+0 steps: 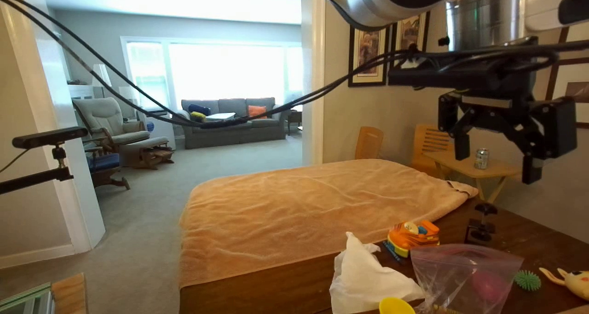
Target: Move the purple bowl forwards.
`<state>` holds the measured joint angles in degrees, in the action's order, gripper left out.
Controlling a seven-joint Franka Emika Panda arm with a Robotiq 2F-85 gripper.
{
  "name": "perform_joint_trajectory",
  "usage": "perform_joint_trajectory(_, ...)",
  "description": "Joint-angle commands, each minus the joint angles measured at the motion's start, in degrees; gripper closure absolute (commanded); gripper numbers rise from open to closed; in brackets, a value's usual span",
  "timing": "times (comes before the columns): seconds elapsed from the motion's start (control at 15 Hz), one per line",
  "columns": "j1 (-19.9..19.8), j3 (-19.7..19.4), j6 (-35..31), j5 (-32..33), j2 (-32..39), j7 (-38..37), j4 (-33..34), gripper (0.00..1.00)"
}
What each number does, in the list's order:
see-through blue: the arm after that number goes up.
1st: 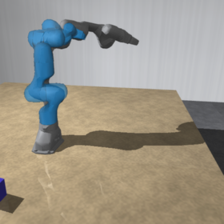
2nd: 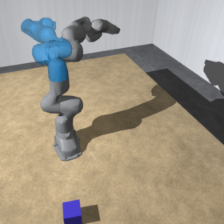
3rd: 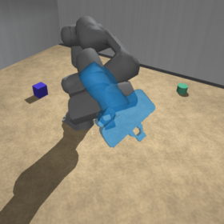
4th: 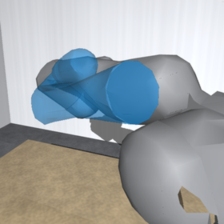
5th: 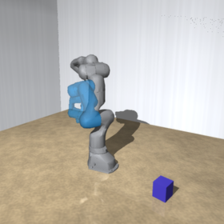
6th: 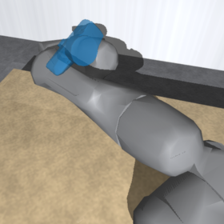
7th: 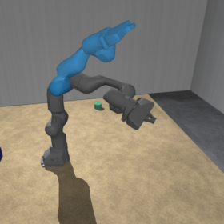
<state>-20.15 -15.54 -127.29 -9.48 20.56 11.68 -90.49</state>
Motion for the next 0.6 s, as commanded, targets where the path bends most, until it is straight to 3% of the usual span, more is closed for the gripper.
perform_joint_trajectory(0.0,-3.4,2.5,0.7,-2.1,7.6,1.4,10.4,0.0)
perform_joint_trajectory(0.53,-7.6,5.8,4.6,-1.1,19.6,-0.8,27.5,0.0)
